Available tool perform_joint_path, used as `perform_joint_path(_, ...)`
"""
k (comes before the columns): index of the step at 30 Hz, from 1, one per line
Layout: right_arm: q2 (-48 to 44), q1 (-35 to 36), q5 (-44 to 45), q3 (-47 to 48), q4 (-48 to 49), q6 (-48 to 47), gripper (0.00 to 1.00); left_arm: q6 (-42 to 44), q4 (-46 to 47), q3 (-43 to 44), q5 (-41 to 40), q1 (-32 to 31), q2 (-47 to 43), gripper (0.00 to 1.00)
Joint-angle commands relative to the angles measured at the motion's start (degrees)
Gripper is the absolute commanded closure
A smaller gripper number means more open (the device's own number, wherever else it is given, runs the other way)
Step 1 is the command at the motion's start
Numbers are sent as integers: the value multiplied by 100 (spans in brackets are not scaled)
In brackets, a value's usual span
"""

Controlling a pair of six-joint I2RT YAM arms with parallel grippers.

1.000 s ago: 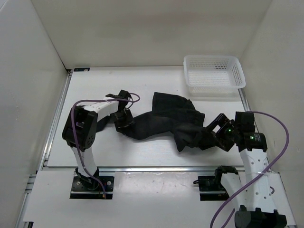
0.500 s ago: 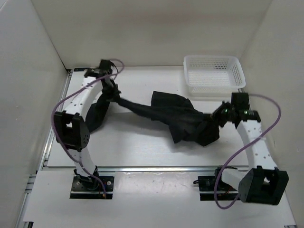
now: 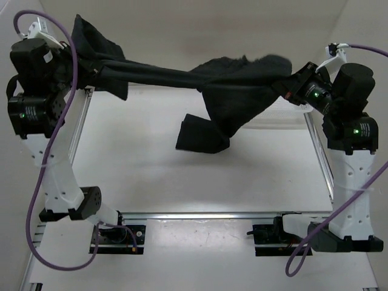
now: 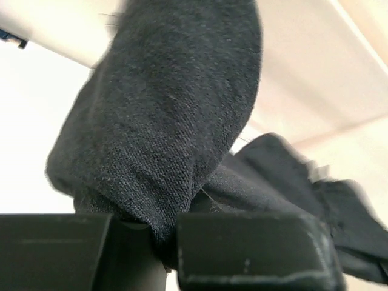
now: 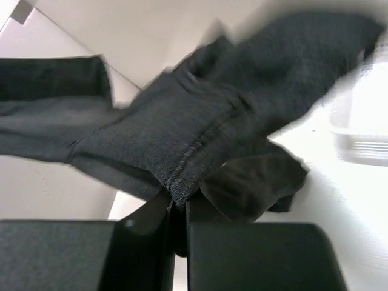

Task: Fold and stack the trousers
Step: Flatten the trousers out

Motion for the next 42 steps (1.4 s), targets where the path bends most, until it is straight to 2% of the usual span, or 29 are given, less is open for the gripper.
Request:
perform_joint_path(1,-328,-63,707,-187,-146,-370,100,291,5,-214,31,143,175,90)
perform_joint_path(5,-1013,-63,2069,-1467,-207,-301,100,581,417,-748,101,-6,860,90)
perform_joint_path(6,-1119,-63,2297,-2237,-138,-248,100,643,636,-838,163,-58,1244,90)
perform_joint_path(7,-1312,-63,2482,-2653,-137,-248,100,704,708,-839,163,-59,1492,84)
perform_joint_path(8,-1409,-63,2719,-3092,-137,-117,100,844,708,-839,294,-59,1773,72)
perform_joint_path(9,-1497,-63,3052,-3532,2,-64,100,906,604,-630,391,-59,2419,34)
perform_joint_path(10,-1646,-63,3168,-3910,4,41,100,968,394,-367,522,-59,2748,24)
perform_joint_path(11,-1700,-115,3230,-4497,4,95,100,1099,-165,175,715,-146,3012,21)
perform_joint_path(12,-1700,-116,3231,-4686,4,95,100,1100,-371,259,717,-208,3171,18)
perform_joint_path(13,-1770,-116,3161,-4809,4,173,100,1161,-373,120,656,-287,3051,10)
perform_joint_path(15,-1823,-116,3108,-4899,56,174,100,1232,47,-1010,287,-585,2578,8)
perform_joint_path(16,-1823,-116,3108,-4899,56,174,100,1232,223,-1511,199,-665,2010,10)
perform_joint_path(19,-1623,-116,3222,-4689,56,34,100,1154,706,-3523,58,-885,1033,71)
perform_joint_path(20,-1560,-116,3222,-4635,56,-19,100,1066,795,-4016,58,-946,837,88)
perform_joint_path(21,-1507,-168,3222,-4574,109,-19,100,961,927,-4978,241,-1112,670,90)
perform_joint_path(23,-1349,-168,3030,-4451,161,-19,100,803,1557,-5810,435,-1402,258,90)
perform_joint_path(24,-1270,-168,2959,-4450,249,-19,100,689,1709,-6214,436,-1769,255,90)
perform_joint_path(25,-1217,-168,2889,-4450,250,-19,100,609,1780,-6218,375,-1982,255,73)
perform_joint_path(26,-1217,-168,2836,-4398,319,-19,100,608,1781,-6218,279,-2158,560,61)
perform_joint_path(28,-1086,-168,2774,-4398,320,-72,100,450,1781,-5938,59,-2624,886,25)
perform_joint_path(29,-1085,-168,2774,-4398,320,-72,100,389,1781,-5824,-55,-2765,1262,3)
perform_joint_path(30,-1085,-168,2774,-4345,320,-133,100,267,1720,-5709,-283,-2975,1457,0)
perform_joint_path(33,-1085,-168,2713,-4284,320,-186,100,187,1667,-5270,-477,-3091,2205,0)
perform_joint_path(36,-1085,-168,2651,-4213,268,-247,100,64,1666,-5058,-618,-3162,2635,4)
perform_joint_path(42,-1138,-221,2537,-4213,267,-300,100,-60,1666,-4584,-795,-3162,3198,6)
